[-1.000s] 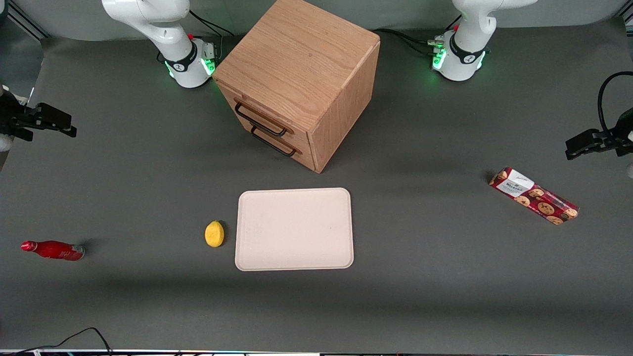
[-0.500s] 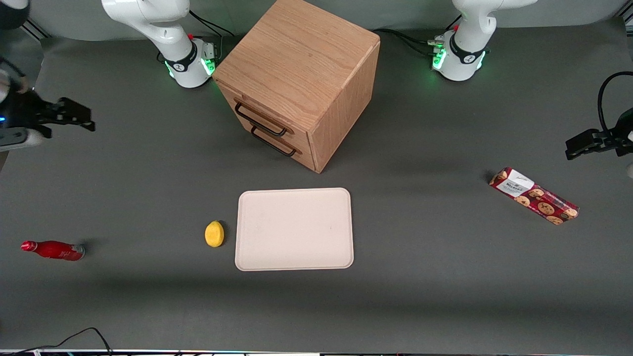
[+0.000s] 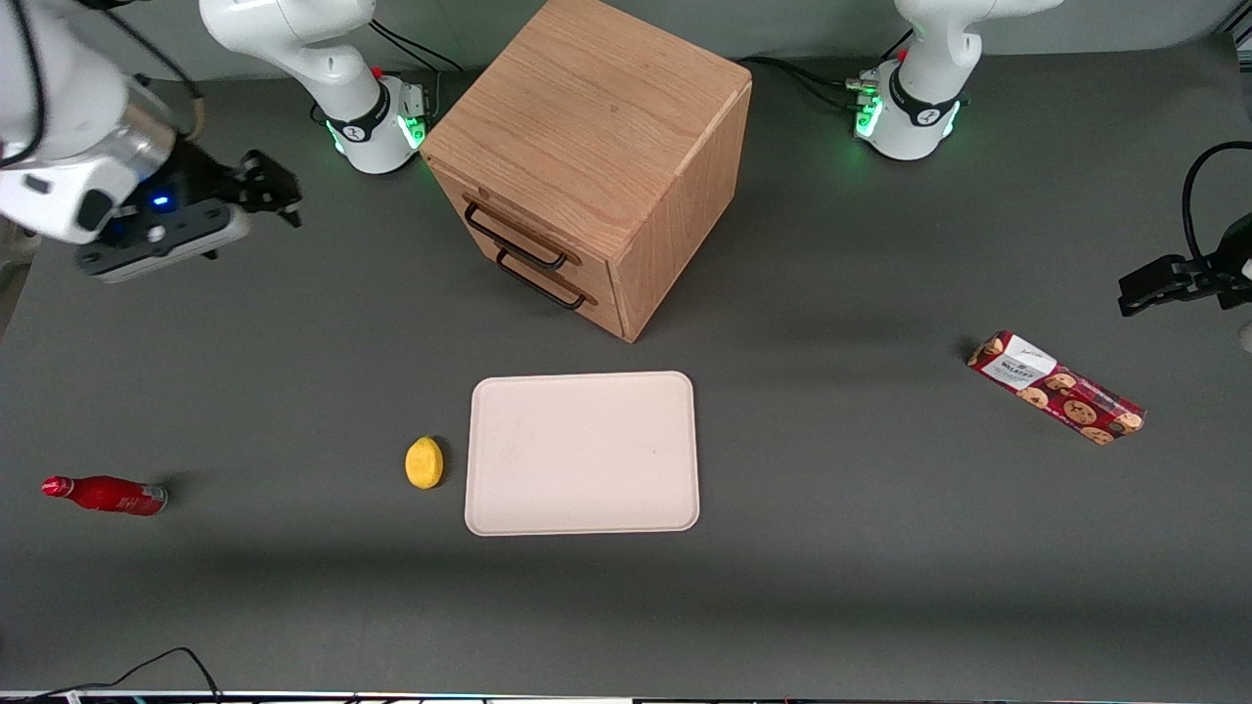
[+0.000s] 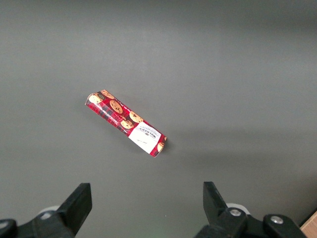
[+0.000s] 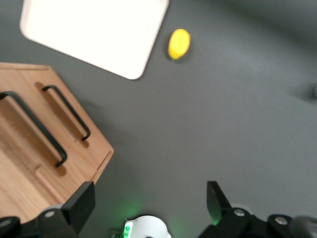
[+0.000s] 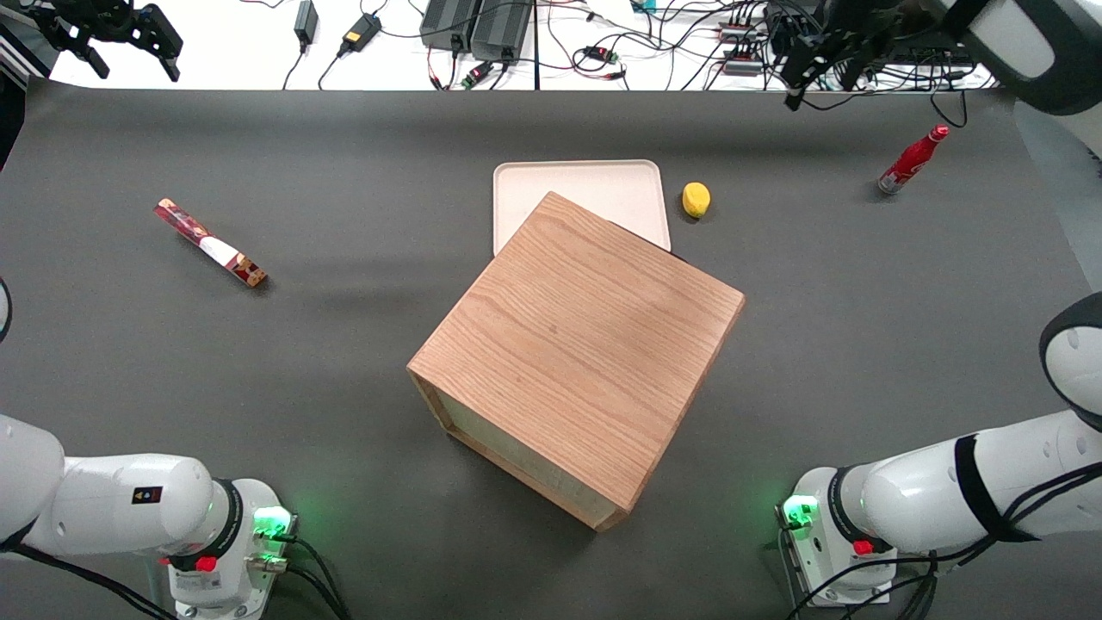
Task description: Open upper drawer
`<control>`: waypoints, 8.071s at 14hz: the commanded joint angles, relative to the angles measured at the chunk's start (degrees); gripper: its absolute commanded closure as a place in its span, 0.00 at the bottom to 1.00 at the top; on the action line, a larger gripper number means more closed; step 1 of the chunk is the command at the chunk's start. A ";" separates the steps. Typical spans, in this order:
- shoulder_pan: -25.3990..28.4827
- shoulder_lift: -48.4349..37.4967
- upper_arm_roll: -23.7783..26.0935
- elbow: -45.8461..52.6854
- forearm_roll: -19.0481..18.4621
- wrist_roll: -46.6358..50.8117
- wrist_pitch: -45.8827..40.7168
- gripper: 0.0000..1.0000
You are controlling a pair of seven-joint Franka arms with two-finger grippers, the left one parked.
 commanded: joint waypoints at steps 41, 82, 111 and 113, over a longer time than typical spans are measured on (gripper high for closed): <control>9.72 16.64 4.28 -9.59 14.84 -4.12 7.58 0.00; 3.83 22.18 2.18 -6.96 9.57 -19.84 16.37 0.00; 0.93 31.23 -5.20 5.17 8.60 -35.40 16.46 0.00; 0.84 31.76 -5.30 5.96 8.60 -36.20 16.46 0.00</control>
